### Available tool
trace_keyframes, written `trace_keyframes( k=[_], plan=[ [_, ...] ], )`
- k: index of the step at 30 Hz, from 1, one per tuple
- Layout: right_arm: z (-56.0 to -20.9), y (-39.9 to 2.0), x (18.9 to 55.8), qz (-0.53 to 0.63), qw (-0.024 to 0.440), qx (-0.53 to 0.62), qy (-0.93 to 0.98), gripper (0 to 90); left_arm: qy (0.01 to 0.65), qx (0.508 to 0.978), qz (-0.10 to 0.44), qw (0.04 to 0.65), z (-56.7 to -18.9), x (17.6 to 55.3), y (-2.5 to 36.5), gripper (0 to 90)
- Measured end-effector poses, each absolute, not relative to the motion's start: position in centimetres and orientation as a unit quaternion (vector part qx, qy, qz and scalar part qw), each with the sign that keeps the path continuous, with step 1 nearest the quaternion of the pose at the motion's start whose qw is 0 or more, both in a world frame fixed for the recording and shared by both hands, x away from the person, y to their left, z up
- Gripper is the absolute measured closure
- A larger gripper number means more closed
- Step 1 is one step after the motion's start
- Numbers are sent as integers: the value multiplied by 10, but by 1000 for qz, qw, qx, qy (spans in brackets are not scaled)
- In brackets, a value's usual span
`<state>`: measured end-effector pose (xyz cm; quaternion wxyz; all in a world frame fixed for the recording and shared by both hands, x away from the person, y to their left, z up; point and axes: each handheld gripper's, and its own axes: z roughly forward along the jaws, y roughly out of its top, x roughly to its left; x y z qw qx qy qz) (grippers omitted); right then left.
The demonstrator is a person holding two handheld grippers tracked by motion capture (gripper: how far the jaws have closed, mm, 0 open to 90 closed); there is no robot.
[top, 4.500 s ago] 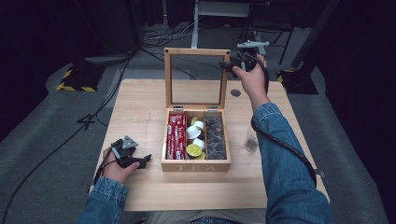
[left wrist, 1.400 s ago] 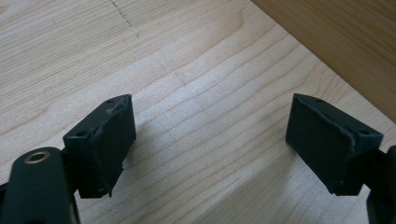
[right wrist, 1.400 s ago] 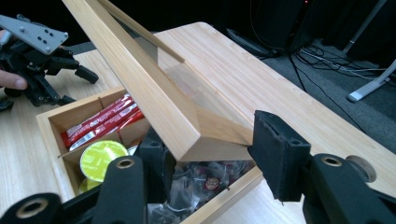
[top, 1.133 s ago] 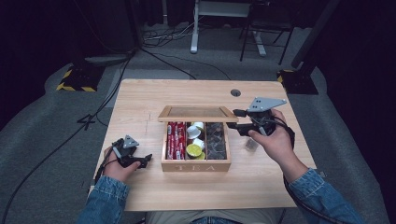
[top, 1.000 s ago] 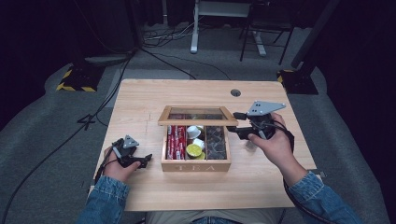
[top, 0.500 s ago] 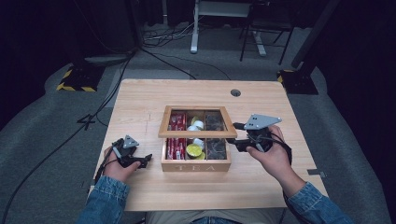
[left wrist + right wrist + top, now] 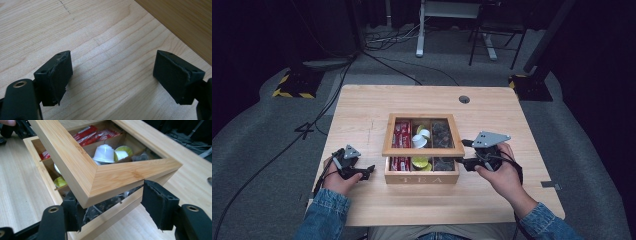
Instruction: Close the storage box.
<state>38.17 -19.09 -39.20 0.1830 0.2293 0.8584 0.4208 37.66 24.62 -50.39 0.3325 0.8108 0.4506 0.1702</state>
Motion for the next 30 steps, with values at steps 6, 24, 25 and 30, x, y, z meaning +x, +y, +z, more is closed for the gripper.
trace_keyframes(
  k=[6, 24, 25, 30],
  plan=[
    [-400, -190, 377, 410, 187, 223, 864, 383, 451, 811, 170, 333, -504, 377, 246, 163],
    [-412, -188, 368, 382, 170, 220, 881, 386, 451, 811, 170, 332, -504, 377, 246, 163],
    [-412, -188, 367, 380, 169, 220, 882, 384, 451, 811, 171, 332, -504, 377, 246, 163],
    [-412, -187, 367, 373, 165, 220, 886, 378, 450, 811, 172, 331, -504, 377, 246, 163]
  ],
)
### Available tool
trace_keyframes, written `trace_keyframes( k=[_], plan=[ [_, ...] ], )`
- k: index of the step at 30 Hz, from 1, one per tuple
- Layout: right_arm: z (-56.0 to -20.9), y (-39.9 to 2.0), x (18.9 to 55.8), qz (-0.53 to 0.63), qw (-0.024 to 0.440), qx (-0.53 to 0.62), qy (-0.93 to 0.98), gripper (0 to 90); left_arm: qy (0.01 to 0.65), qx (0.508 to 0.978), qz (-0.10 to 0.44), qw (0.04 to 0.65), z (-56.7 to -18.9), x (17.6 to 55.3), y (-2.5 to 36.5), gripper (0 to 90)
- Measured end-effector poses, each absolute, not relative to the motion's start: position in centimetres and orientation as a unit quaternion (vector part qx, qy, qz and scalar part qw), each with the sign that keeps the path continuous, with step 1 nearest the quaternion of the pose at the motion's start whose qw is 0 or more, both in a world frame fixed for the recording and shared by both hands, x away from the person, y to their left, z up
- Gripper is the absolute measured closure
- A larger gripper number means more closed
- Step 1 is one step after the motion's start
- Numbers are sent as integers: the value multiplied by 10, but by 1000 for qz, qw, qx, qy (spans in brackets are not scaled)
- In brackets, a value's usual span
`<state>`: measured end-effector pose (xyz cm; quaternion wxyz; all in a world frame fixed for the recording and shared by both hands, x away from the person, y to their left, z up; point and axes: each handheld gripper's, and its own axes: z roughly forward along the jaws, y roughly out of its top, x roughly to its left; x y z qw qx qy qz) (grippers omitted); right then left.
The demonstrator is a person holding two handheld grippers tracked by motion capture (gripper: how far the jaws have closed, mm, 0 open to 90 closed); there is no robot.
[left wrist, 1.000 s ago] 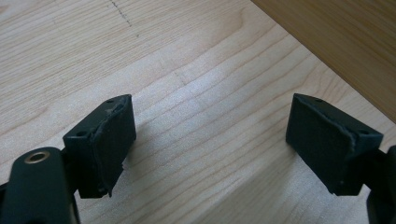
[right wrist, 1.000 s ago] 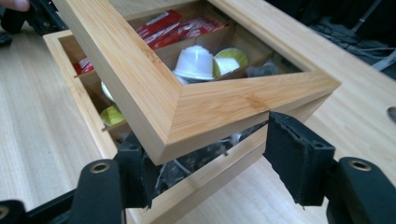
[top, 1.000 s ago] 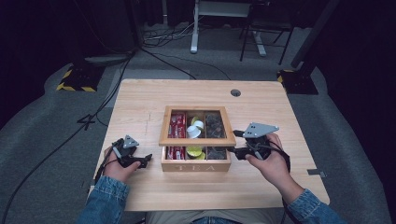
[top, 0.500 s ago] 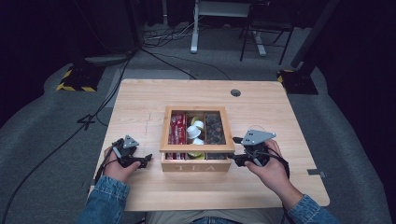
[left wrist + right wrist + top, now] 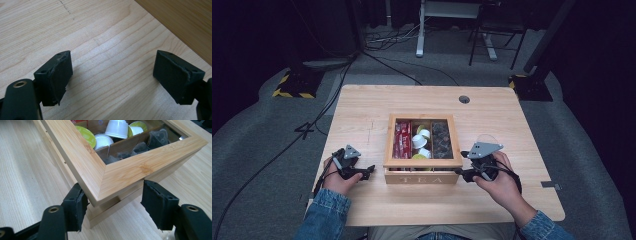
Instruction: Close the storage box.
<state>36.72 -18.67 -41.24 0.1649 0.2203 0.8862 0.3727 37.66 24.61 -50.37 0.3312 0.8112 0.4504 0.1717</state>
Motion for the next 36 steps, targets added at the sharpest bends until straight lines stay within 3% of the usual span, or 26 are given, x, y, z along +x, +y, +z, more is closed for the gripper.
trace_keyframes(
  k=[15, 36],
  plan=[
    [-422, -182, 363, 352, 155, 204, 900, 274, 450, 811, 171, 333, -504, 378, 245, 163],
    [-382, -218, 372, 441, 156, 253, 847, 168, 443, 816, 167, 333, -504, 372, 248, 161]
  ],
)
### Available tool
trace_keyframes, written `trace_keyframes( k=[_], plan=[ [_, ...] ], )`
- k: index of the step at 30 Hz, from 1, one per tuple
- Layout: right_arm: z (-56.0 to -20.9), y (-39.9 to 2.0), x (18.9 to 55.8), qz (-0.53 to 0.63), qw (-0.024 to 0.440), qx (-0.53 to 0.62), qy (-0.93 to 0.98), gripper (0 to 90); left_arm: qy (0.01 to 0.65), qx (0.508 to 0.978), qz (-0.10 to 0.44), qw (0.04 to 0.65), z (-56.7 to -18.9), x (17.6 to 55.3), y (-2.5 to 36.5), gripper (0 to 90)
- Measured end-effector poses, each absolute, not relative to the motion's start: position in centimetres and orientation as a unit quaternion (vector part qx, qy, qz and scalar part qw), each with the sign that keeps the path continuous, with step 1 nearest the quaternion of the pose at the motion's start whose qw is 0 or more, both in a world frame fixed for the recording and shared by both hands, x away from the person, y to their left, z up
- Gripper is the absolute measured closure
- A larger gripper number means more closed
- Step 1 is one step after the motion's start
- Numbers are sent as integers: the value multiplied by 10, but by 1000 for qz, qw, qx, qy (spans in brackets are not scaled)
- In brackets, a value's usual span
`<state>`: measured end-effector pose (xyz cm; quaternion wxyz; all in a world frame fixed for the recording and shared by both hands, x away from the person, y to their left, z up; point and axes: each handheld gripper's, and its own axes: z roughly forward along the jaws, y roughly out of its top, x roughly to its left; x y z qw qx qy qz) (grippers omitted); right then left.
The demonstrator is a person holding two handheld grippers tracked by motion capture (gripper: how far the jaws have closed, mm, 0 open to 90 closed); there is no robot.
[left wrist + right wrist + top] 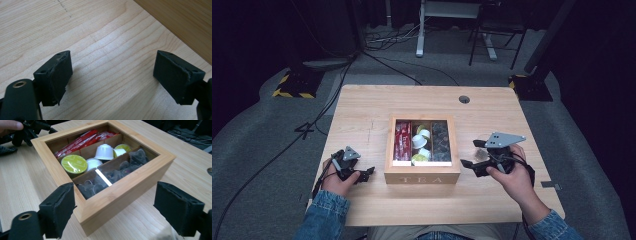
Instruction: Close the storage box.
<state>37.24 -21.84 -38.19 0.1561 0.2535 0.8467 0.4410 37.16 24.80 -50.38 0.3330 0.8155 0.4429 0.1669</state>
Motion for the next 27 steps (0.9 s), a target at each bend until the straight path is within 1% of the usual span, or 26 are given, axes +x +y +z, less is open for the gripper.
trace_keyframes(
  k=[15, 18, 27],
  plan=[
    [-370, -274, 379, 440, 186, 294, 828, 178, 444, 815, 167, 334, -504, 372, 249, 151],
    [-371, -288, 381, 430, 195, 303, 828, 178, 445, 814, 165, 334, -504, 373, 249, 148],
    [-382, -322, 390, 412, 200, 355, 815, 179, 444, 815, 166, 333, -504, 373, 249, 148]
  ],
)
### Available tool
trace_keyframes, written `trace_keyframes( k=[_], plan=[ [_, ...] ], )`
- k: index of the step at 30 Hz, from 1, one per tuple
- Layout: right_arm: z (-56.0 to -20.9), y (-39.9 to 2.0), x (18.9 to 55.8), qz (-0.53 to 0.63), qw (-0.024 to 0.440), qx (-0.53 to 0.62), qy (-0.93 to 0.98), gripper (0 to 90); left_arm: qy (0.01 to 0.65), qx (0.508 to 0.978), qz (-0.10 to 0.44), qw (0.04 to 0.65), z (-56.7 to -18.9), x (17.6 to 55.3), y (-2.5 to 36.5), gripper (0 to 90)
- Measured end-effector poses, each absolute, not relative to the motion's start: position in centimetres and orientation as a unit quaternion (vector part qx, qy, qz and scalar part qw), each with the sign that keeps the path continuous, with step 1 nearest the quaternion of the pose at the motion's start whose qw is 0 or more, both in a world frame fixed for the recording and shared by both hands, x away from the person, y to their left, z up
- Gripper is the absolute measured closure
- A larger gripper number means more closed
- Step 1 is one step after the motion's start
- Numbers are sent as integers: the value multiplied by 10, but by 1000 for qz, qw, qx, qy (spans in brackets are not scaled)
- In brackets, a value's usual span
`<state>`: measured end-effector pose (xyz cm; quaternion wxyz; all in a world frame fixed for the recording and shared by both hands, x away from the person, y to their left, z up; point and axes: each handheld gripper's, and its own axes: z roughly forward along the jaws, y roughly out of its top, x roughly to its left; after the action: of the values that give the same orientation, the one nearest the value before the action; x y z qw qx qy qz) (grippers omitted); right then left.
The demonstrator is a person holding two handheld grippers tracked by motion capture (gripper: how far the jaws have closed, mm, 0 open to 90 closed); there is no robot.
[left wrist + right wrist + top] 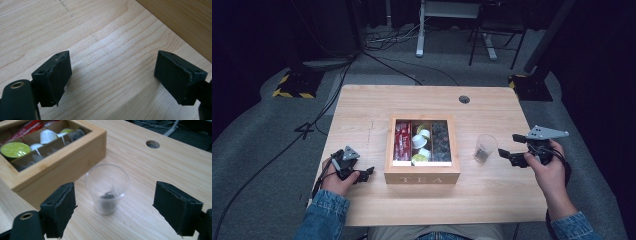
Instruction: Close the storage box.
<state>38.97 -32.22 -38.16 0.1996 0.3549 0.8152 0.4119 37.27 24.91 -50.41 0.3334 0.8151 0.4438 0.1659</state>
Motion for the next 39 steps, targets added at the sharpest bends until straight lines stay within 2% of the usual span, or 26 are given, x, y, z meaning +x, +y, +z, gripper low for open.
trace_keyframes(
  k=[4, 8, 17, 39],
  plan=[
    [-388, -335, 393, 404, 197, 371, 812, 181, 443, 816, 166, 333, -504, 373, 249, 148],
    [-396, -348, 392, 380, 220, 382, 813, 182, 443, 816, 166, 333, -504, 373, 249, 148],
    [-428, -372, 392, 394, 209, 424, 788, 183, 443, 816, 166, 333, -504, 373, 249, 147],
    [-478, -368, 404, 356, 173, 422, 815, 191, 440, 818, 167, 332, -504, 374, 250, 146]
  ],
)
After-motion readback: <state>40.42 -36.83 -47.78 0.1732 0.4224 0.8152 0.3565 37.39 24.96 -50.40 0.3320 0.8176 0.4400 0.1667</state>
